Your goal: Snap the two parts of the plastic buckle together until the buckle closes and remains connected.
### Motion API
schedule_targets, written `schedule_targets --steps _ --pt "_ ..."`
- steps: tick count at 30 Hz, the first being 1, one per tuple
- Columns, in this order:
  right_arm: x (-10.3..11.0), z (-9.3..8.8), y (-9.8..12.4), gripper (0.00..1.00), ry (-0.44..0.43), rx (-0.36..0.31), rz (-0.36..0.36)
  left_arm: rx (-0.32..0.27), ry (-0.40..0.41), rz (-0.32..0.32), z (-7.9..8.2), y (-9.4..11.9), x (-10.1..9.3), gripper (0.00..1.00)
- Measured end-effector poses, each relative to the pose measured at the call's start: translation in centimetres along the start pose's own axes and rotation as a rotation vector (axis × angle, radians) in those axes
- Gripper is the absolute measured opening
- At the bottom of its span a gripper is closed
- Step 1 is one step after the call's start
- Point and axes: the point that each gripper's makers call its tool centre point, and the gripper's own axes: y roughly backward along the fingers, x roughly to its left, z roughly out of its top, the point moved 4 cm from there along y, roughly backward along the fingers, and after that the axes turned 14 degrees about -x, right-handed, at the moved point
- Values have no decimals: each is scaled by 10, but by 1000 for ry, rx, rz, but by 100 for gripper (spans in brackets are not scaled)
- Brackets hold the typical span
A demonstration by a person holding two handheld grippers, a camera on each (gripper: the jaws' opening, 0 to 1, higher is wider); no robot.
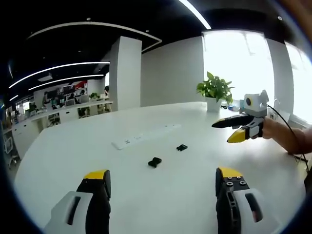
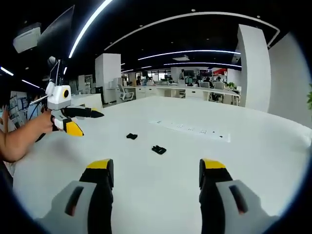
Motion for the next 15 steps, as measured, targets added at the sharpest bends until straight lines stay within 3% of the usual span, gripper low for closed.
schedule_targets --steps 15 --pt "0 -4 -2 71 15 16 4 1 16 10 -2 -5 7 91"
